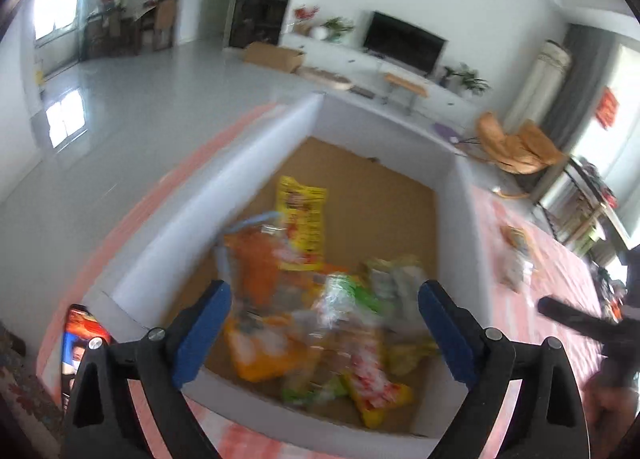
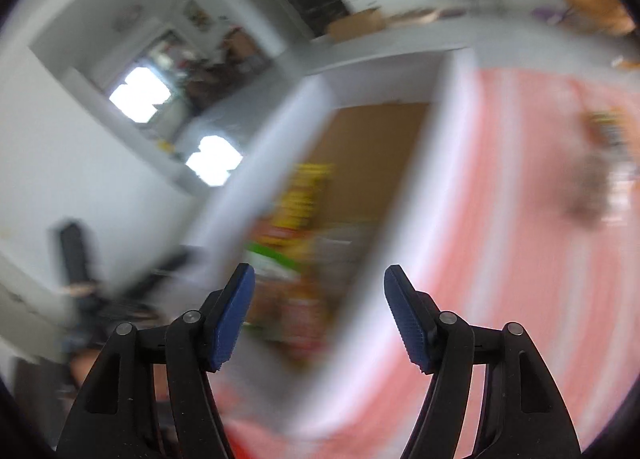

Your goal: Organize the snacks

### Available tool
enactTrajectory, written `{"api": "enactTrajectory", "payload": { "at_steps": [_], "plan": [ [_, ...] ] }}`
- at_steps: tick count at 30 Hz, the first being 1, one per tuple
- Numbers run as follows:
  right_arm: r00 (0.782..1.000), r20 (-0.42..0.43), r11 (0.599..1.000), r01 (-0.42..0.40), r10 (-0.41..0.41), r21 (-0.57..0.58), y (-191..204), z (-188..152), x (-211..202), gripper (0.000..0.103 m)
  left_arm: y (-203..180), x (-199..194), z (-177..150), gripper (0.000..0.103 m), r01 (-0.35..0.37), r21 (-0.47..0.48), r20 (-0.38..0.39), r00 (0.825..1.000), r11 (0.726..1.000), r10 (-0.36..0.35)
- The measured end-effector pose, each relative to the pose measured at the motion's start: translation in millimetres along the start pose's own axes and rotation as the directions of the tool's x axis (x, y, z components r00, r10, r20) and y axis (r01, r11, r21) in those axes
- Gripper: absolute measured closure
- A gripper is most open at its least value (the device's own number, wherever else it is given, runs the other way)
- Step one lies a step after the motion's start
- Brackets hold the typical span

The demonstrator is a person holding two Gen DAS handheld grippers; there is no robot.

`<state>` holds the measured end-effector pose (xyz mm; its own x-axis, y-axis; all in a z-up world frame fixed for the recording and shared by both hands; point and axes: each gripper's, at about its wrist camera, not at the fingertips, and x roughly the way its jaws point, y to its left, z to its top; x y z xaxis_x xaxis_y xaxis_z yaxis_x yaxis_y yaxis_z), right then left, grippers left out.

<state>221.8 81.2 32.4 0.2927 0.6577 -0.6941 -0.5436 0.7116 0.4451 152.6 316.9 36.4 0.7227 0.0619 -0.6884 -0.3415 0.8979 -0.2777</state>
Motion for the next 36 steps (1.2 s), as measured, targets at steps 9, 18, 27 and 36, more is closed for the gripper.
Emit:
{"api": "enactTrajectory", "payload": {
  "at_steps": [9,18,27,36],
  "plan": [
    [0.838,-0.019,0.834,0.545,-0.545,0.088,-217.1,-111.0,-85.1,0.031,-174.2,-44.4,-78.7,0.0,0.189,0.31,-0.046,0.982,0.932,-0.183],
    [0.739,0.021,0.73,0.661,-0.674,0.174,-292.0,-157.1,-149.9,0.031,-277.7,14.1,-152.8,0.0,0.09,0.45,-0.107,0.993,0.889,-0.046],
    [0.744,0.069,0.742,0.647,-0.665,0.178,-286.8,-179.4,-165.1,0.022,-294.2,44.6,-169.7,0.0,0.045,0.486,-0.109,0.994,0.873,0.009],
    [0.745,0.067,0.743,0.646,-0.664,0.175,-286.5,-180.9,-163.9,0.02,-289.1,82.6,-180.6,0.0,0.106,0.505,-0.203,0.979,0.856,-0.001]
  ]
}}
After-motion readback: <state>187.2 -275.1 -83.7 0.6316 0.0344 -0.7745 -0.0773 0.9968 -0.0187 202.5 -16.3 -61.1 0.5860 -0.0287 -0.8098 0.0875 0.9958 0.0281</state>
